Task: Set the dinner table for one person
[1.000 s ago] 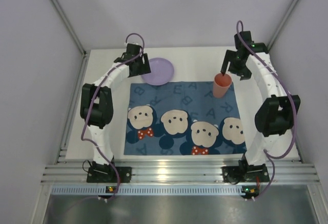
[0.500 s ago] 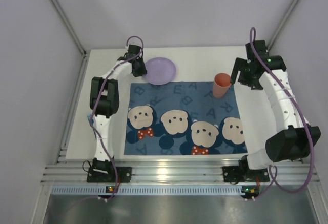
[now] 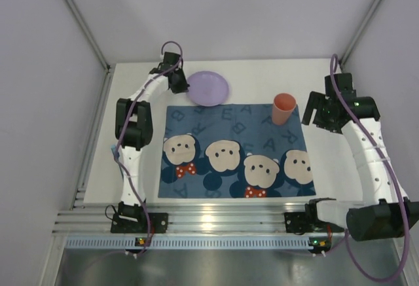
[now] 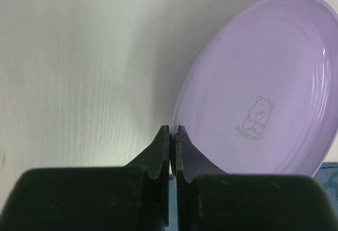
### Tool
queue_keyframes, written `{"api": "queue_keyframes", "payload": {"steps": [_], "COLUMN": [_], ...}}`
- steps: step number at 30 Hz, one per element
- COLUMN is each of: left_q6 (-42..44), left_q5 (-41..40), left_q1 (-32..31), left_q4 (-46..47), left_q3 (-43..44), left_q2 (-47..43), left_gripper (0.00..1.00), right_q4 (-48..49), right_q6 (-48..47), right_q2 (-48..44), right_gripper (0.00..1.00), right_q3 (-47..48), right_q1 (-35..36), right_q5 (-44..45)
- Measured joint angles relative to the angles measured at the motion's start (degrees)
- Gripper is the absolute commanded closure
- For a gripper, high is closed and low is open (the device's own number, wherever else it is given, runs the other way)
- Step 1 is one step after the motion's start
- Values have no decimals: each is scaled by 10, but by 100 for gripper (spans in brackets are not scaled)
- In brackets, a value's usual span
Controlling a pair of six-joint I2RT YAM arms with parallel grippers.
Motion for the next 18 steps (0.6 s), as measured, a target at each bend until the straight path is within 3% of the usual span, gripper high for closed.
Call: {"api": "queue_keyframes", "payload": {"steps": [4,9,14,18], "left_q6": [0,-3,-7,-16], "left_q5": [12,29,39,35], "left_q1": [0,-3,-27,-86], "left_q4": [-18,-20,-3,12], "left_q3": [-2,-74,-211,-342], "left_q2": [-32,-147,-303,-402], "left_gripper": [100,100,100,100], "right_q4": [-3,-16,-27,-44], "right_q6": [-2,-2,-2,3], "right_q2": [-35,-68,-123,-170], "right_gripper": [16,15,16,15], "right_q3": [0,0,-13,-38], "right_q1": [0,0,0,0], "right_q5": [-1,-16,-39,-66]}}
